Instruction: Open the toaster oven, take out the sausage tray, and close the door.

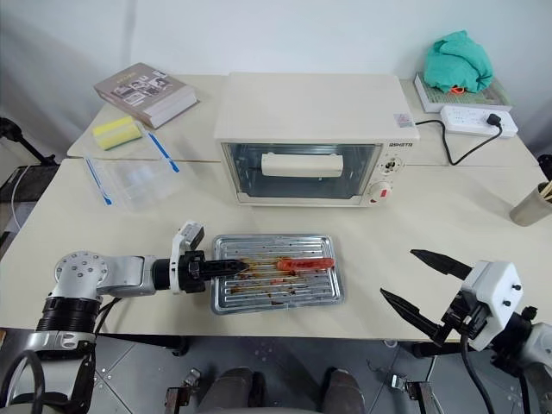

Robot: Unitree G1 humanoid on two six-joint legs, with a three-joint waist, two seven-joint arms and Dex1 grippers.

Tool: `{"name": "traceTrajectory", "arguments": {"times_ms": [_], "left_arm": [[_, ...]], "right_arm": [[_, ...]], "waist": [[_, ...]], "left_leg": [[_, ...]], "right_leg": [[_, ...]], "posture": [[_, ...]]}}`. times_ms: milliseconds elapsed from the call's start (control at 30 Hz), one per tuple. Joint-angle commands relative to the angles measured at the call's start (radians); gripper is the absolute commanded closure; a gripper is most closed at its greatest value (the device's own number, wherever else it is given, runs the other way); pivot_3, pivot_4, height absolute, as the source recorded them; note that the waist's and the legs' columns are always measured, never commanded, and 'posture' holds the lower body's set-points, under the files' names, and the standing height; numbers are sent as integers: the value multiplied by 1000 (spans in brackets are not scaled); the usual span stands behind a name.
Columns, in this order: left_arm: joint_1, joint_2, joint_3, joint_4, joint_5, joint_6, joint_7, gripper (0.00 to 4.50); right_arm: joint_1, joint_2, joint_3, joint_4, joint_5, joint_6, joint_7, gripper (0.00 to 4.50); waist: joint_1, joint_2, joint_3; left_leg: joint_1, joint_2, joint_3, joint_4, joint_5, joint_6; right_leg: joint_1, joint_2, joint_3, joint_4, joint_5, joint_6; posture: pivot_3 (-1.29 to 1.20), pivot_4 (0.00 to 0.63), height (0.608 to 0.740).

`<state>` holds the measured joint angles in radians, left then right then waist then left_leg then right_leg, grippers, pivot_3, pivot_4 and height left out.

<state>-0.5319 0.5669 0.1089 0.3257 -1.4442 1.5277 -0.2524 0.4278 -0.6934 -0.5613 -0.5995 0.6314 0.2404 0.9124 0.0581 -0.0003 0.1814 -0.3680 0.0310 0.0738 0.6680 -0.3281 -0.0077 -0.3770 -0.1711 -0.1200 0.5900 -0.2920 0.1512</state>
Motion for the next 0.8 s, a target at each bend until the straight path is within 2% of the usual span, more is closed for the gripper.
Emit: {"name": "traceTrajectory", "arguments": {"times_ms": [33,133,233,467,567,667,733,800], "left_arm": [[-13,-25,-13,38,87,37,3,4500],[-38,-56,16,54,121,47,13,4500],[-80,-107,58,62,174,10,60,3925],[-119,-176,105,3,251,13,61,1925],[-98,-111,73,-95,302,-43,-39,1076],[-18,31,55,-215,353,-126,-218,188],[77,161,34,-299,438,-287,-410,55],[173,257,8,-362,566,-534,-607,55]], "right_arm": [[10,9,-44,-53,39,1,-18,11],[24,6,-40,-70,50,8,-25,11],[49,9,-35,-94,58,15,-31,0],[99,-2,-56,-98,67,19,-13,0],[89,-17,-42,-85,69,24,6,0],[48,-39,-15,-55,61,21,34,0],[19,-54,1,-26,68,8,78,0],[-5,-66,8,-3,84,4,117,0]], "waist": [[0,0,0],[2,0,0],[9,0,0],[16,-2,1],[8,-3,2],[-17,-3,2],[-36,-3,2],[-44,-3,2]], "left_leg": [[0,0,0,0,0,0],[0,0,0,0,0,0],[0,0,0,1,0,0],[-2,0,0,0,0,0],[-2,0,0,0,0,0],[-1,0,1,-2,0,0],[-1,1,2,-4,0,-1],[-2,2,5,-5,-1,-2]], "right_leg": [[0,0,0,0,0,0],[0,0,0,0,0,0],[0,0,0,0,0,0],[0,0,-1,-1,0,1],[-1,0,-1,-1,0,1],[-2,1,0,-1,0,1],[-4,2,1,-1,0,0],[-7,2,3,0,0,0]], "posture": [[0,150,740],[0,150,740],[0,150,740],[0,150,740],[0,150,740],[0,150,740],[0,150,740],[0,150,740]]}}
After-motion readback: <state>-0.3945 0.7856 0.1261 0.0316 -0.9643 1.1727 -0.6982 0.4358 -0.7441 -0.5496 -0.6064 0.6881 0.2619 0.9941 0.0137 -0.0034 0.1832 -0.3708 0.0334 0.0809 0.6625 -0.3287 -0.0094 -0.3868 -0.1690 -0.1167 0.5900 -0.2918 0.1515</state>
